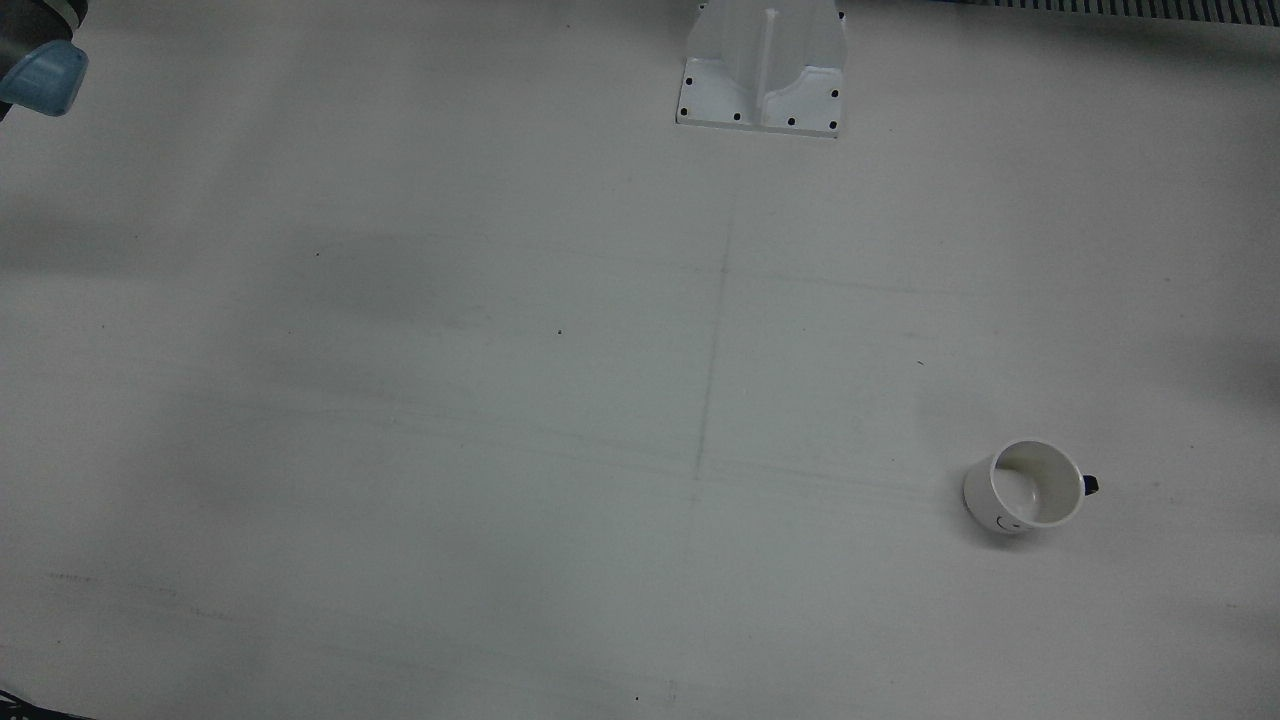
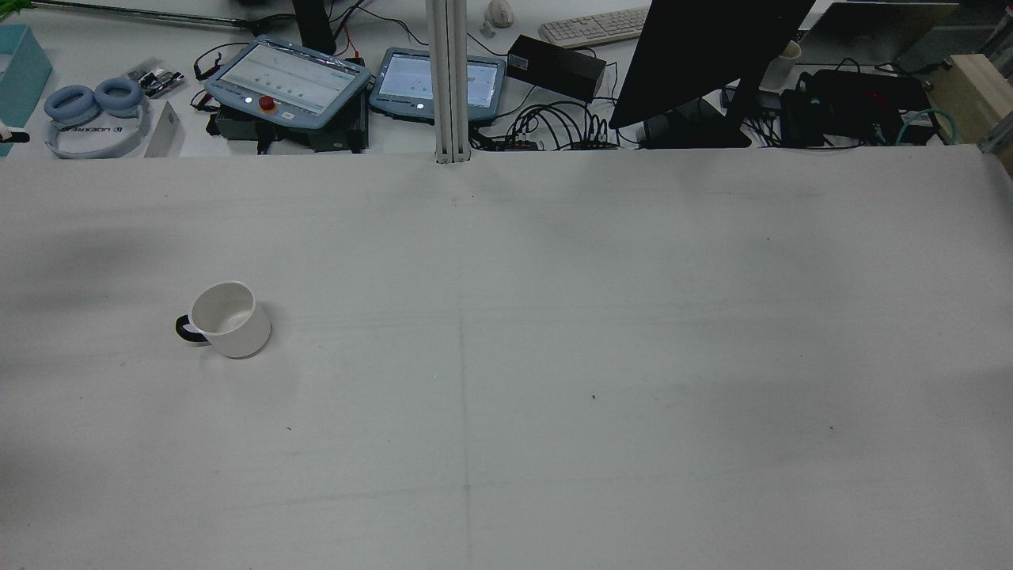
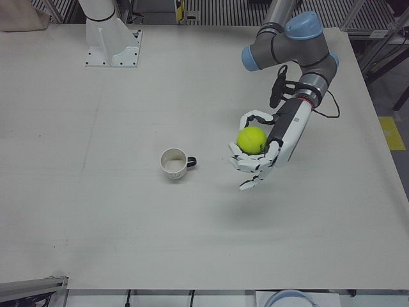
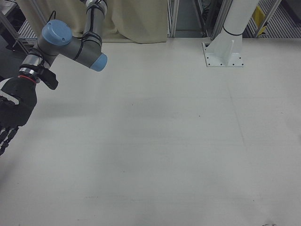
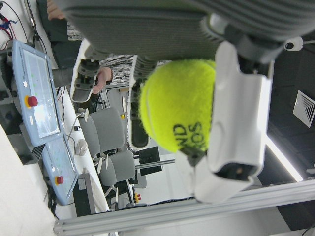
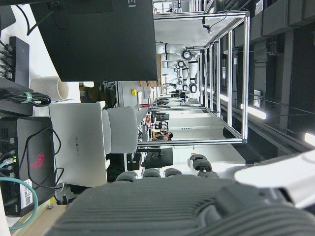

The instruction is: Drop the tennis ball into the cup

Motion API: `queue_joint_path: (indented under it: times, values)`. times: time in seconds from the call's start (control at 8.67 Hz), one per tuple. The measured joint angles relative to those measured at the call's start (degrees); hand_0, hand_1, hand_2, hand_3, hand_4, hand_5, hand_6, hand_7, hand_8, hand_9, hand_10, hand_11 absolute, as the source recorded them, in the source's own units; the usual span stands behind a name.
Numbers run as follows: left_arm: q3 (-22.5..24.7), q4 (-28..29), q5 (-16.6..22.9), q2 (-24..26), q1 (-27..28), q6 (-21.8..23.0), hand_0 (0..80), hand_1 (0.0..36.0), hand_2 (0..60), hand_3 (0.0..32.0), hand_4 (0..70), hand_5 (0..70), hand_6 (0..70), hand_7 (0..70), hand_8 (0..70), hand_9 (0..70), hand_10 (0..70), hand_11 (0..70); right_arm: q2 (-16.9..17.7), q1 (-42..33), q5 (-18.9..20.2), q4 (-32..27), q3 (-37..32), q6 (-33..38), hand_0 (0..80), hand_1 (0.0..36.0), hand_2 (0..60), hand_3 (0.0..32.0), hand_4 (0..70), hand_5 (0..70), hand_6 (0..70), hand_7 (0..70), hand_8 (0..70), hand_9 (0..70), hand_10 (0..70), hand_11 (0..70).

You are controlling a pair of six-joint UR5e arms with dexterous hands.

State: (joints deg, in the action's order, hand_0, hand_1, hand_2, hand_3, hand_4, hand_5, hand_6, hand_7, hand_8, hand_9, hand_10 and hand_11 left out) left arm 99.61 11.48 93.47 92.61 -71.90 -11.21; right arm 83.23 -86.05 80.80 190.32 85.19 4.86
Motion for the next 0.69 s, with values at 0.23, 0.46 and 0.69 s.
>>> queue_joint_path:
  times: [0.23,0.46,0.69]
  values:
    - [1.2,-0.3,-0.3,0.0,6.0,-3.8,80.0,36.0,60.0,32.0,0.0,31.1,67.2,58.6,42.2,36.7,11.1,20.4,0.0,0.0,0.0,0.0,0.0,0.0,0.0,0.0,0.0,0.0,0.0,0.0,0.0,0.0,0.0,0.0,0.0,0.0]
    - [1.3,-0.5,-1.0,0.9,12.6,-7.0,80.0,36.0,60.0,32.0,0.0,32.6,70.0,57.4,43.1,36.6,11.3,20.6,0.0,0.0,0.0,0.0,0.0,0.1,0.0,0.0,0.0,0.0,0.0,0.0,0.0,0.0,0.0,0.0,0.0,0.0]
    - [0.8,-1.2,-2.2,2.6,17.9,-8.5,80.0,36.0,58.6,32.0,0.0,32.6,70.0,57.2,43.0,36.5,11.3,20.7,0.0,0.0,0.0,0.0,0.0,0.1,0.0,0.0,0.0,0.0,0.0,0.0,0.0,0.0,0.0,0.0,0.0,0.0]
